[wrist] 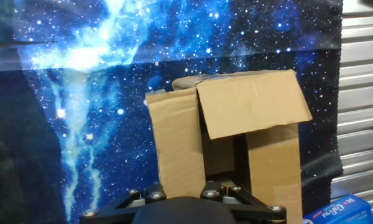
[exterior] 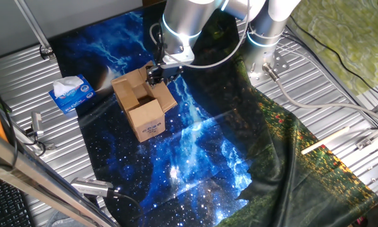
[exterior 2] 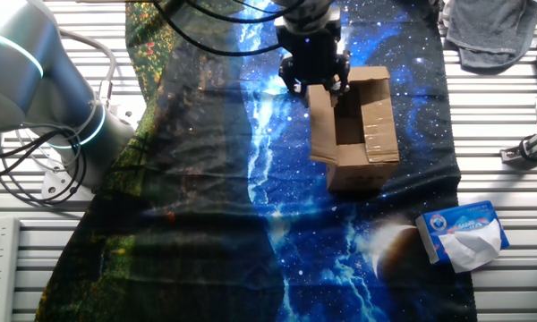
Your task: Cover the box
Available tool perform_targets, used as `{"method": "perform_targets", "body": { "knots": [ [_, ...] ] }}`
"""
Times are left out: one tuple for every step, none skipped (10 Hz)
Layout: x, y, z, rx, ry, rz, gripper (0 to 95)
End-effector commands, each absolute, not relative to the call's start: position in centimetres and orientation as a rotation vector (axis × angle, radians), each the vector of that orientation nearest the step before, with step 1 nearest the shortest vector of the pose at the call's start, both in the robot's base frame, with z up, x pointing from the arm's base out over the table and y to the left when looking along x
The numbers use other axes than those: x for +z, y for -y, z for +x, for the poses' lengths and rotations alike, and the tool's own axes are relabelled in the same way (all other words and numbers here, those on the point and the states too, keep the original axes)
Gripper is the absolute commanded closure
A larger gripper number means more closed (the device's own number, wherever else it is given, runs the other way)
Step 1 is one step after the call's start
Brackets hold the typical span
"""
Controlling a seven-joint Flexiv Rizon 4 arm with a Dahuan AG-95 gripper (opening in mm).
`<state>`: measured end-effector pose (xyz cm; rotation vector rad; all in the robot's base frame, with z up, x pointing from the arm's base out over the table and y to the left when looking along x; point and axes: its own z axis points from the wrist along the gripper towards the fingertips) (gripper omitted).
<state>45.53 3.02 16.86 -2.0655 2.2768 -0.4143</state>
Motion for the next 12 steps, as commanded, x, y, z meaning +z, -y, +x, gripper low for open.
{"method": "perform_targets", "body": {
  "knots": [
    [17.0,-3.1,45.7,-0.409,-2.274,-2.069,57.0],
    [17.1,-3.1,45.9,-0.407,-2.273,-2.07,57.0],
    [17.1,-3.2,46.1,-0.406,-2.271,-2.072,57.0],
    [17.3,-3.2,46.3,-0.406,-2.264,-2.079,57.0],
    [17.5,-3.3,46.7,-0.408,-2.261,-2.083,57.0],
    [17.6,-3.4,47.0,-0.41,-2.256,-2.089,57.0],
    [17.7,-3.4,47.1,-0.412,-2.257,-2.089,57.0],
    [17.7,-3.5,47.3,-0.412,-2.257,-2.089,57.0],
    [17.8,-3.5,47.4,-0.412,-2.257,-2.089,57.0],
    [17.8,-3.5,47.6,-0.412,-2.253,-2.093,57.0],
    [17.9,-3.6,47.8,-0.413,-2.25,-2.096,57.0],
    [18.0,-3.6,48.0,-0.414,-2.245,-2.101,57.0]
  ]
}}
